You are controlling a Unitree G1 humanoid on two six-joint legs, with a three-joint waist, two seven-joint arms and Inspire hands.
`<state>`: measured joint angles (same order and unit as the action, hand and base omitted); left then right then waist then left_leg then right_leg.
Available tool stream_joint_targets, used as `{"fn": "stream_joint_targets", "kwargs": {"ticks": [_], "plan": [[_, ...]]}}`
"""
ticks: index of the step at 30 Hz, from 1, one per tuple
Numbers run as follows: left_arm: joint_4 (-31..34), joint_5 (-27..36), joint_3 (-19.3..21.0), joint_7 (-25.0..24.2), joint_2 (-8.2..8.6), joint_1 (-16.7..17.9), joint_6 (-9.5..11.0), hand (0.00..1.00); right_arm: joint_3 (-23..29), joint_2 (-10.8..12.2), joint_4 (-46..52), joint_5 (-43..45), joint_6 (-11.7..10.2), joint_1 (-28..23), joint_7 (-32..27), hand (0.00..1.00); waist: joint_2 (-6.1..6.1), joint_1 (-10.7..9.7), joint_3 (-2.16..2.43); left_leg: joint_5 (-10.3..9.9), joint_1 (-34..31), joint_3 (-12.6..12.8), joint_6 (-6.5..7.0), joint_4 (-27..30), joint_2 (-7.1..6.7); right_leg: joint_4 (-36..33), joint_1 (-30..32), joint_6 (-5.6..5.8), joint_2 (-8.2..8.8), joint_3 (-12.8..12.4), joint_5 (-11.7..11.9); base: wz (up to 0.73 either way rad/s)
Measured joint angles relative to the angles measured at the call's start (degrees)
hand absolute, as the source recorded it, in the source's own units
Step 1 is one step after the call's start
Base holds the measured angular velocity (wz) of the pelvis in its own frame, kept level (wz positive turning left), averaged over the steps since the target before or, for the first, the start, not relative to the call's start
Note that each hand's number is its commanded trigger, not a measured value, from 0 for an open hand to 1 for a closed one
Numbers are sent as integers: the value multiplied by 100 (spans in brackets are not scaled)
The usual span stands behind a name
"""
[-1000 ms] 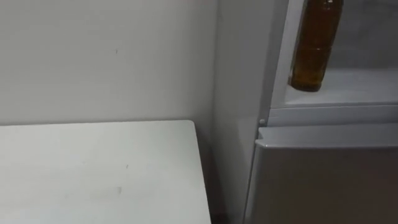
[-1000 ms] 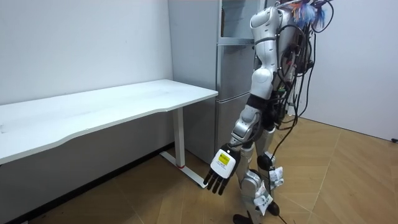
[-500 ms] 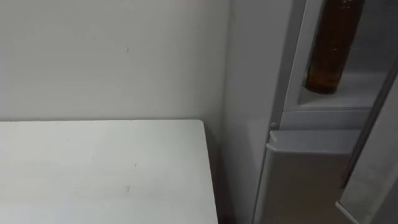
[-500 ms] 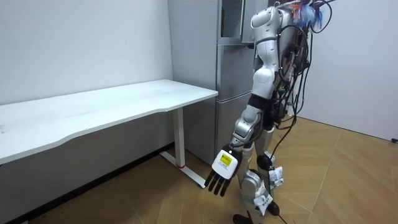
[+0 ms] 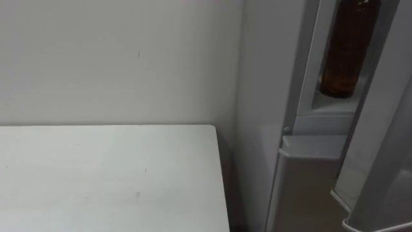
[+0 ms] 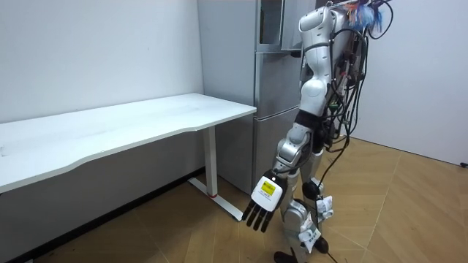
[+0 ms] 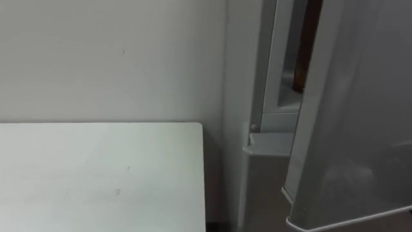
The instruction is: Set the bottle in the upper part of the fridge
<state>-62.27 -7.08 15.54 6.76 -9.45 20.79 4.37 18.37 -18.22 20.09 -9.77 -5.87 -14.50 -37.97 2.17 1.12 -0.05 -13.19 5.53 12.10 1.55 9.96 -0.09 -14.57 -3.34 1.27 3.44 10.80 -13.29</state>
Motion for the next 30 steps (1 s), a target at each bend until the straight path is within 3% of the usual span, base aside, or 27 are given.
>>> {"fn": "stream_joint_targets", "kwargs": {"ticks": [6, 11, 30], "plan": [[-156, -4, -5, -154, 5, 9, 50, 0, -114, 2, 62, 366, 0, 5, 6, 0, 95, 119, -4, 3, -90, -69, -3, 102, 9, -3, 17, -7, 2, 64, 4, 5], [-243, 15, -118, -191, 2, 32, 92, 0, -232, 7, 85, 578, 6, 4, -103, 0, 104, 340, -10, 8, -121, -249, -11, 149, -2, 32, -70, -19, 22, 250, 0, 17], [-311, 11, -234, -269, -3, 181, 214, 0, -377, 8, 84, 799, 5, -10, -435, 0, 46, 370, -31, 59, -312, -708, -72, 293, -3, 105, -155, -100, 23, 665, 27, 9]]}}
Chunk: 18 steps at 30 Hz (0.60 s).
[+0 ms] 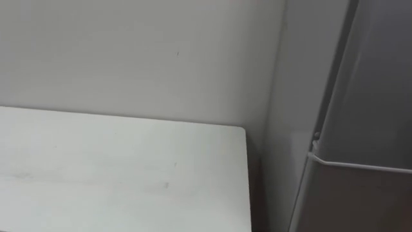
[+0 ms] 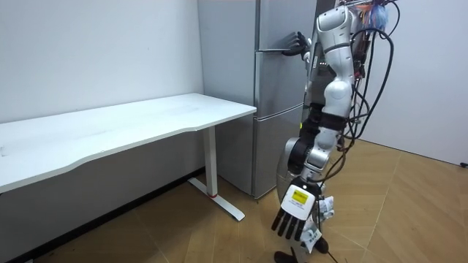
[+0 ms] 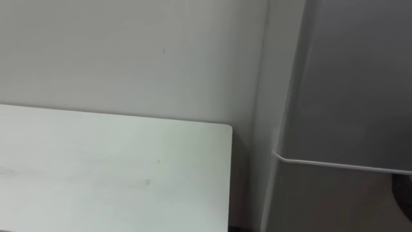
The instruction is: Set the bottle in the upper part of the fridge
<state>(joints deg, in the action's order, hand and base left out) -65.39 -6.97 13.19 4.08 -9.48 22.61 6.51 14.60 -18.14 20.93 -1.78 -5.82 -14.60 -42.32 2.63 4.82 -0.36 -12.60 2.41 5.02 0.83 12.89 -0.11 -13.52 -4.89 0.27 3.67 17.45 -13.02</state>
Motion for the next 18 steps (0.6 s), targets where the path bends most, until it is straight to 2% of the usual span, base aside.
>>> {"fn": "stream_joint_targets", "kwargs": {"ticks": [10, 18], "plan": [[22, 20, -4, -196, -8, 72, -5, 0, -8, -2, -8, 180, -9, 2, 18, 0, 0, 8, 5, 40, -180, -142, -41, 90, 20, -7, 156, -61, 21, 115, -4, 4], [16, 28, -19, -359, -7, 59, 10, 0, -56, 0, -56, 97, -220, 46, 218, 0, 34, 6, 5, 60, -183, -98, -57, 75, 40, 1, 188, -95, -12, 63, 12, -3]]}}
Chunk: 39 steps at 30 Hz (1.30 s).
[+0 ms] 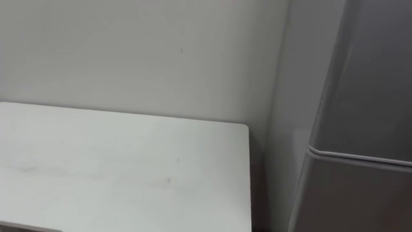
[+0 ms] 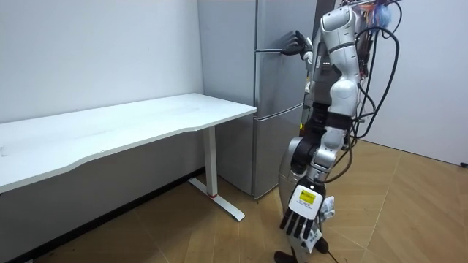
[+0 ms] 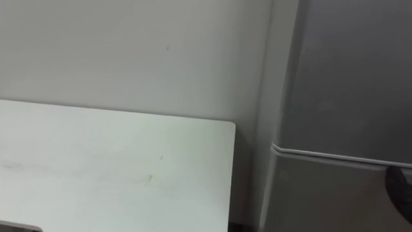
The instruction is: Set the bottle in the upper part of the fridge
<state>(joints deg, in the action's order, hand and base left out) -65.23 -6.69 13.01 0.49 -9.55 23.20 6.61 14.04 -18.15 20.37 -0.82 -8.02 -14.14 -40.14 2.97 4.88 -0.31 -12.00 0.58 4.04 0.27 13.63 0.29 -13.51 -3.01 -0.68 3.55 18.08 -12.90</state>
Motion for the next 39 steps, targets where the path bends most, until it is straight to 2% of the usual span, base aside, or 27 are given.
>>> {"fn": "stream_joint_targets", "kwargs": {"ticks": [6, 12, 17, 23, 27, 33, 35, 36, 37, 39], "plan": [[2, 28, 1, -135, -10, -4, 18, 0, -61, 0, -169, -165, -69, 131, 134, 0, 83, -1, 0, 1, 88, 85, 2, 7, 5, -15, -31, -7, -18, -91, 6, -8], [-10, 25, -29, -389, -33, -31, 18, 0, -156, 0, -135, -168, -69, 231, 162, 0, 89, -1, -2, -1, 89, 71, 0, -23, 22, -16, -52, 24, -14, -90, -15, -1], [-13, 22, -15, -507, -69, -51, 15, 0, -152, 0, -103, -167, -69, 245, 283, 0, 96, -1, 0, 2, 107, 87, -5, -28, 31, -22, -68, -15, -37, -129, 8, -2], [-111, -34, 42, -567, -117, -243, 14, 0, -78, 0, -104, -160, -67, 358, 411, 0, 123, -8, -3, 1, 79, 126, -3, -26, 31, -32, 5, -32, -69, -231, 27, -9], [-49, -37, 193, -566, -149, -248, 1, 0, 127, -26, -82, -265, -67, 360, 647, 0, 160, -106, -30, -11, 92, 134, 14, -14, 23, -5, 7, -12, -71, -235, 38, 1], [-42, -41, 264, -525, -198, -239, 21, 0, 433, -276, 25, -591, -74, 459, 994, 0, 165, -288, -29, -13, 119, 151, 24, -32, -1, -10, -13, 16, -81, -343, 57, -1], [-36, -67, 271, -508, -227, -240, 17, 0, 560, -424, 75, -581, -163, 571, 1034, 0, 130, -327, -7, -13, 130, 155, 23, -49, 2, -4, -26, 18, -88, -363, 58, 0], [-33, -92, 272, -497, -251, -240, 9, 0, 632, -569, 80, -559, -256, 632, 1037, 0, 99, -370, -7, -13, 171, 158, 23, -78, 3, 24, -66, 18, -92, -371, 58, 0], [3, -194, 284, -481, -262, -237, -22, 0, 711, -715, 83, -511, -329, 635, 1059, 0, 128, -382, -8, -14, 226, 161, 22, -104, 5, 99, -102, 24, -104, -379, 59, 0], [56, -361, 311, -456, -258, -241, -35, 0, 880, -883, 83, -503, -366, 635, 1174, 0, 104, -390, 2, -14, 286, 197, 21, -173, 8, 128, -124, 31, -110, -408, 55, -4]]}}
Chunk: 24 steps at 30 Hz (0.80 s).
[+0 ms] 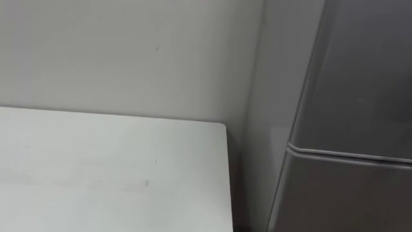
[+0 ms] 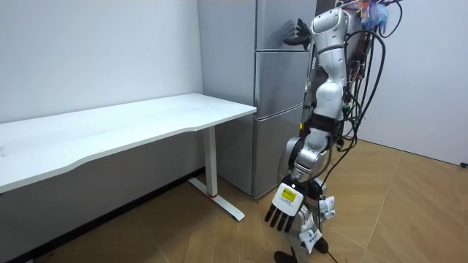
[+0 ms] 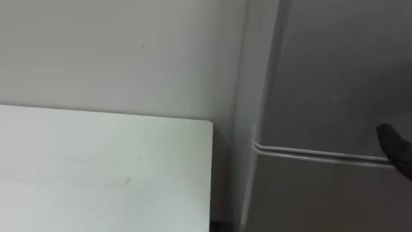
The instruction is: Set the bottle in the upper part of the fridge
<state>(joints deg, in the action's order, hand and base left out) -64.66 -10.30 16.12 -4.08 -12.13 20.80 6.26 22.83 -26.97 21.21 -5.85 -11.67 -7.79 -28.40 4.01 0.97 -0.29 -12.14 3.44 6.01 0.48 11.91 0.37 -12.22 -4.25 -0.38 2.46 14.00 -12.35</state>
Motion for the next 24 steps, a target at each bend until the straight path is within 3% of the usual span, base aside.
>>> {"fn": "stream_joint_targets", "kwargs": {"ticks": [9, 17, 19, 24], "plan": [[330, -179, 97, 181, 3, -4, -172, 0, 482, -44, 38, 175, 0, -3, 108, 0, 40, -135, 47, 1, 145, 206, -2, -126, 18, 51, -84, 11, -33, -180, 16, -11], [661, -176, 169, 573, 66, 5, -177, 0, 871, -42, -40, 148, -3, 2, -103, 0, 16, -297, 18, -2, 247, 270, -4, -176, 30, 68, -135, 12, -60, -297, 14, -4], [645, -165, 167, 647, 75, 56, -211, 0, 957, -28, -210, 97, -13, -25, -278, 0, 38, -368, -16, -7, 329, 293, -7, -231, 34, 112, -143, 12, -65, -314, 13, -6], [680, -168, 186, 728, 80, 71, -216, 0, 1252, -14, -729, -102, -14, -150, -616, 0, 29, -425, 45, -20, 306, 342, -2, -229, 61, 154, -115, 17, -87, -372, 48, -6]]}}
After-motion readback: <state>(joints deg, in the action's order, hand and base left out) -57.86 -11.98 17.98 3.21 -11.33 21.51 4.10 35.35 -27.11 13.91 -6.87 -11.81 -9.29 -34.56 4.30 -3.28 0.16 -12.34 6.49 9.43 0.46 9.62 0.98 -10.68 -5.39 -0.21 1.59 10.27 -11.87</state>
